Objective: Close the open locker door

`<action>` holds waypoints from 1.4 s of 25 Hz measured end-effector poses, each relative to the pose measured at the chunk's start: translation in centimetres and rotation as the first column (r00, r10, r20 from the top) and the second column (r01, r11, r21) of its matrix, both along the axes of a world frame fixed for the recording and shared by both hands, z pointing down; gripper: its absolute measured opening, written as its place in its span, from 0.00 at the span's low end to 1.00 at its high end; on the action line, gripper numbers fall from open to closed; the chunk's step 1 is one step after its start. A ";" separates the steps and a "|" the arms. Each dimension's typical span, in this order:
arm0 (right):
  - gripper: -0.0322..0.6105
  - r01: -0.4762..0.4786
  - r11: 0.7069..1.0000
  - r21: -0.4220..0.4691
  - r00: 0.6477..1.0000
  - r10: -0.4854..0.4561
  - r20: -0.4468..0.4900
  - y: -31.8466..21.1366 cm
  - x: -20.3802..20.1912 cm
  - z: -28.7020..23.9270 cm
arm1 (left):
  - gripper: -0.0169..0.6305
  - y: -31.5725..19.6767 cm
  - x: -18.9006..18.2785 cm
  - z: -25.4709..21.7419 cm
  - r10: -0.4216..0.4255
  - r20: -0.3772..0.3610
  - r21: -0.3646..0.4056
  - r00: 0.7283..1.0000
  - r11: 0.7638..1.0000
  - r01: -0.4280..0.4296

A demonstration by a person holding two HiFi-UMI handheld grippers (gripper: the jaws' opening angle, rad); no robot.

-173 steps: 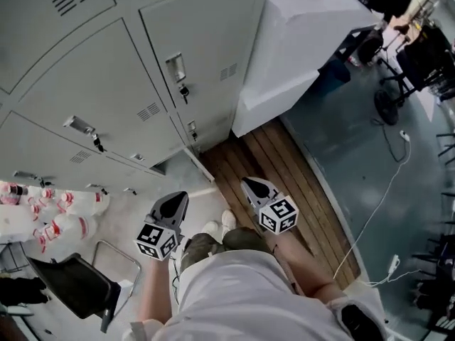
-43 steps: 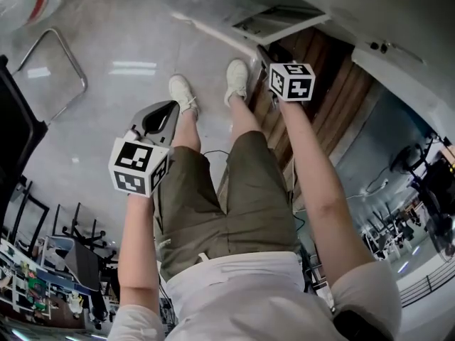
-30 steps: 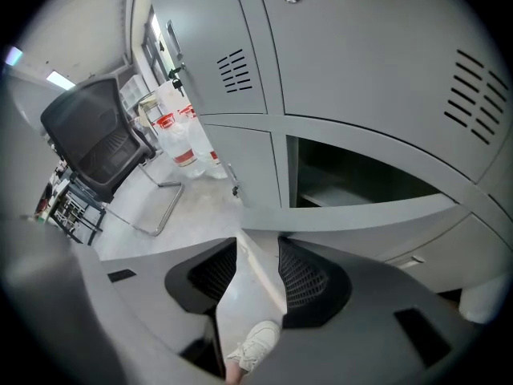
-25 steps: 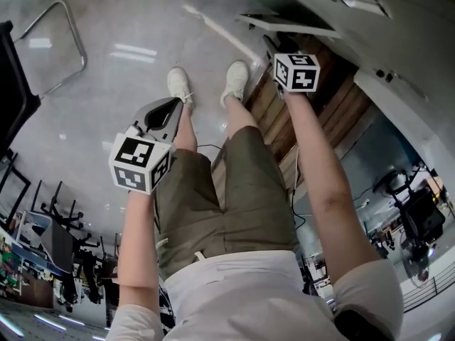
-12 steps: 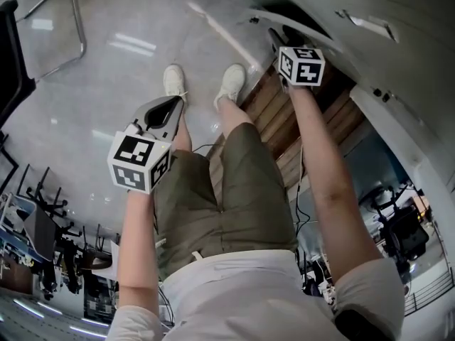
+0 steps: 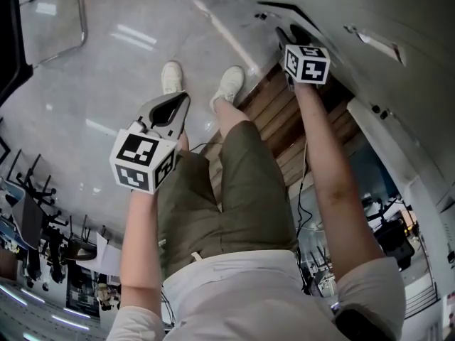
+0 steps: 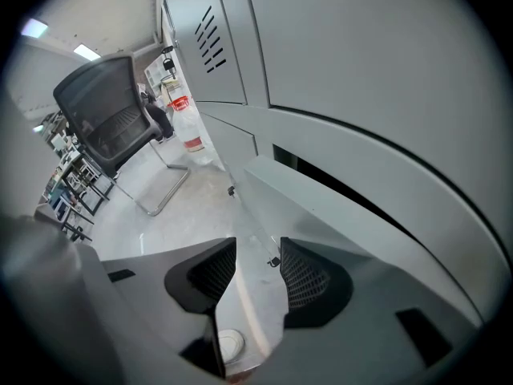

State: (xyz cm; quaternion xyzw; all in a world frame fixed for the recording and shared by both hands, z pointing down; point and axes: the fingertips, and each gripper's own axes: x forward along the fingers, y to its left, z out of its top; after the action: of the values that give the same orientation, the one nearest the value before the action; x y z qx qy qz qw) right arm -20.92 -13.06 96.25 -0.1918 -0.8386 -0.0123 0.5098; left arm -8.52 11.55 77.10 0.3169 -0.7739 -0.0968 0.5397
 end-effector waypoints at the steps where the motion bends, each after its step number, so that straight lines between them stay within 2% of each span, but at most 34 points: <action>1: 0.33 0.005 1.000 0.002 1.000 -0.005 0.001 0.0 -0.2 0.1 | 0.03 0.0 -0.1 0.0 -0.006 0.002 -0.001 1.000 1.000 0.006; 14: 0.37 0.018 0.999 0.037 1.000 -0.018 0.012 0.0 -2.8 0.9 | 0.03 0.9 0.5 0.3 -0.069 -0.007 -0.011 0.998 0.998 0.069; 23: 0.40 0.018 0.999 0.029 1.000 -0.018 0.000 1.0 -2.2 0.9 | 0.03 1.3 1.0 0.6 -0.051 -0.014 0.000 0.999 0.999 0.051; 30: 0.35 0.008 0.999 0.032 1.000 -0.008 0.007 2.1 -0.8 -1.2 | 0.03 2.4 0.6 0.4 -0.002 -0.006 0.004 1.000 1.000 0.002; 35: 0.27 0.000 1.000 0.019 1.000 -0.001 0.017 3.9 0.7 -3.4 | 0.03 3.6 0.2 -0.2 0.029 0.006 0.002 1.000 1.000 -0.029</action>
State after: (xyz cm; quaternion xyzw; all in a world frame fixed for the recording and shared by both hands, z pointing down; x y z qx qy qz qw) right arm -20.19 -9.18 92.81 -0.1871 -0.8428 -0.0219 0.5042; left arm -8.35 15.13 76.86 0.3291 -0.7708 -0.0887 0.5383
